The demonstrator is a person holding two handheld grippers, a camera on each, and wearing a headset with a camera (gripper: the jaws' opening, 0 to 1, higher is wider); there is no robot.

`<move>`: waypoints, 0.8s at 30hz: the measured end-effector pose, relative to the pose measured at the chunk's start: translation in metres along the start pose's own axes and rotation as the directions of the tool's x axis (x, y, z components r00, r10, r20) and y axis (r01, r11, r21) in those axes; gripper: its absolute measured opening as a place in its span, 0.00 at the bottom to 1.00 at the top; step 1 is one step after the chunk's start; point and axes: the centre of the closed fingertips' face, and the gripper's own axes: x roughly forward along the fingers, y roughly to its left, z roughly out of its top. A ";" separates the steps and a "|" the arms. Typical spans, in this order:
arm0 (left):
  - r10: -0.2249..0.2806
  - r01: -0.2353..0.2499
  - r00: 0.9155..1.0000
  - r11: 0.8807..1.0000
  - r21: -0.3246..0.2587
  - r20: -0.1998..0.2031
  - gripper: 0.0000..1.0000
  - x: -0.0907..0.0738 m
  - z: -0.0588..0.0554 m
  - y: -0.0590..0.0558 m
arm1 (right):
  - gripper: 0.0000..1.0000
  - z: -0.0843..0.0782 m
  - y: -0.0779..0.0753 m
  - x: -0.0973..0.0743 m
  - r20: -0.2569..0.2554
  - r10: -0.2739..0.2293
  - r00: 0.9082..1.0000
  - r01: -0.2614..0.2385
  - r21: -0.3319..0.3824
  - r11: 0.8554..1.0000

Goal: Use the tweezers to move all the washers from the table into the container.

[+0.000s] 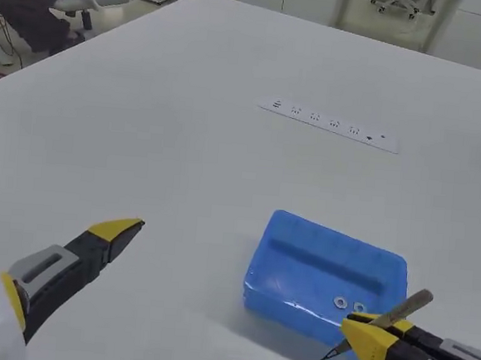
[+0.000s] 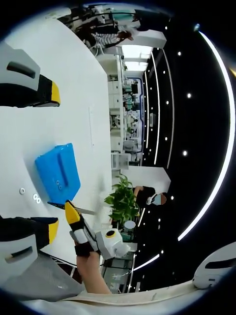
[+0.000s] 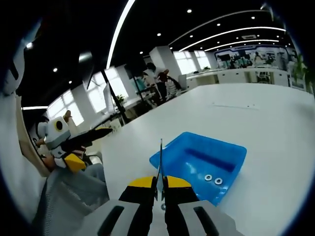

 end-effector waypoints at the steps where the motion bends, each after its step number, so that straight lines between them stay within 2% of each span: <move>1: 0.001 -0.001 1.000 1.000 0.000 0.001 0.94 0.000 0.000 0.000 | 0.04 -0.007 0.000 0.001 -0.022 -0.003 1.000 0.003 -0.004 1.000; 8: 0.006 -0.006 1.000 1.000 -0.010 0.017 0.94 -0.001 0.003 0.001 | 0.04 -0.027 -0.004 0.003 -0.064 -0.026 0.998 0.024 -0.031 0.999; 13: -0.003 0.003 1.000 1.000 -0.006 0.009 0.94 0.000 0.002 -0.001 | 0.04 -0.028 -0.008 0.005 -0.051 -0.035 0.998 0.032 -0.060 0.998; 17: -0.008 0.008 1.000 1.000 -0.006 0.008 0.94 0.000 0.002 -0.002 | 0.04 -0.034 -0.009 0.009 -0.071 -0.033 0.997 0.027 -0.086 0.996; 24: -0.012 0.012 1.000 1.000 -0.008 0.003 0.94 0.000 0.000 -0.002 | 0.04 -0.031 -0.012 0.010 -0.058 -0.037 0.998 0.030 -0.125 0.992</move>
